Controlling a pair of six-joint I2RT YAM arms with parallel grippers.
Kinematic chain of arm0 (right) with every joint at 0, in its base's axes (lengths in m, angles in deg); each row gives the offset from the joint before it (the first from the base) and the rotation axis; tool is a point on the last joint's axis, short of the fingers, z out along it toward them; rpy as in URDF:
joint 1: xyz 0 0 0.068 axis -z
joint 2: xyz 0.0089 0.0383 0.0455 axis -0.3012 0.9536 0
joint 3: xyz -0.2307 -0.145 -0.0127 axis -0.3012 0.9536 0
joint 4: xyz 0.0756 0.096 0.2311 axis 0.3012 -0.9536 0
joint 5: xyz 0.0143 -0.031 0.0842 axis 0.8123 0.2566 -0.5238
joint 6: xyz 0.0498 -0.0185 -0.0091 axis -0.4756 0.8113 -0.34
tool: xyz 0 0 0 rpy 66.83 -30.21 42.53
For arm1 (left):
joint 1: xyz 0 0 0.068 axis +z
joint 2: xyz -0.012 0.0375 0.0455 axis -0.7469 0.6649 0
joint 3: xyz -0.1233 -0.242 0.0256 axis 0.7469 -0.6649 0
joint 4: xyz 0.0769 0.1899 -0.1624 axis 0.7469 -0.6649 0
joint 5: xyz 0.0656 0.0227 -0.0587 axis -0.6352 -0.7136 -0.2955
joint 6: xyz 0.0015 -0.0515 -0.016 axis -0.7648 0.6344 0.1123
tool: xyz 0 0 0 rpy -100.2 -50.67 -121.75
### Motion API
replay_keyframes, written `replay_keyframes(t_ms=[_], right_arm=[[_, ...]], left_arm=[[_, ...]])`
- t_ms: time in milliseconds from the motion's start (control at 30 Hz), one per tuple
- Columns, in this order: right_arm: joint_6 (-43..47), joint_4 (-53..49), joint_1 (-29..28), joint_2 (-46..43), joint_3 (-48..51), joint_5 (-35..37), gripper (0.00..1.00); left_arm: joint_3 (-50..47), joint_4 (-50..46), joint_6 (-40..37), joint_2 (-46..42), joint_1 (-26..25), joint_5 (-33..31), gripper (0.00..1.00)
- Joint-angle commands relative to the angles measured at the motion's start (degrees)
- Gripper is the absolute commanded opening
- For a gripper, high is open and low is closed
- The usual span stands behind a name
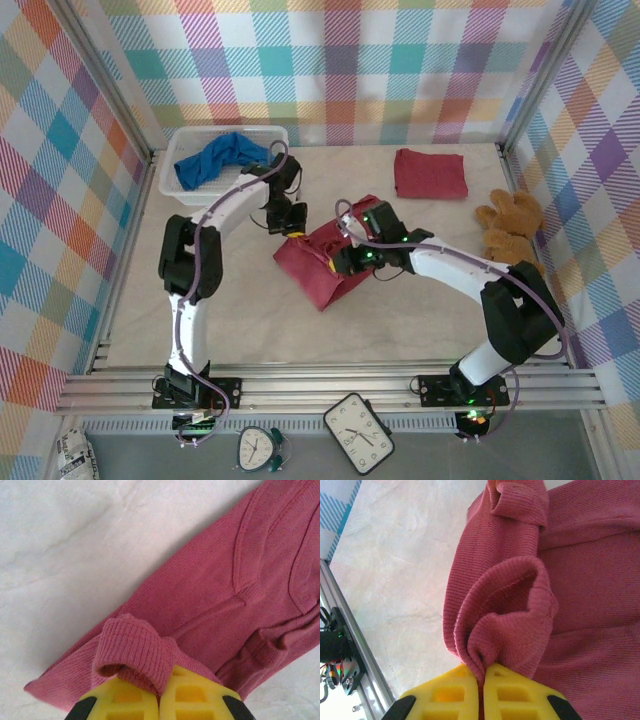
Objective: Fold and stack the tank tops
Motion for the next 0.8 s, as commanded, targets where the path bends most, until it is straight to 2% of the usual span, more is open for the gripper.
replay_keyframes(t_ms=[0,233,333,533,600,767], right_arm=[[2.6,-0.5,3.4,2.4,0.6,-6.1,0.09],[4.1,1.0,7.9,8.9,0.1,-8.2,0.14],[4.1,1.9,9.1,11.6,-0.1,-8.0,0.16],[1.4,3.3,11.8,12.8,0.8,-4.2,0.20],[0.2,3.9,12.2,12.0,1.7,-1.7,0.25],[-1.7,4.7,13.2,8.9,4.9,5.7,0.29]], left_arm=[[6.7,-3.8,-0.5,3.9,-0.7,0.8,0.06],[16.6,-6.4,-1.0,12.1,-0.8,1.4,0.12],[21.1,-7.8,-1.2,15.2,-0.8,1.8,0.21],[26.3,-6.4,-0.6,16.3,-0.8,1.8,0.37],[27.6,-6.0,-0.6,15.9,-0.9,2.1,0.40],[27.7,-7.2,-1.3,13.5,-0.8,1.5,0.42]])
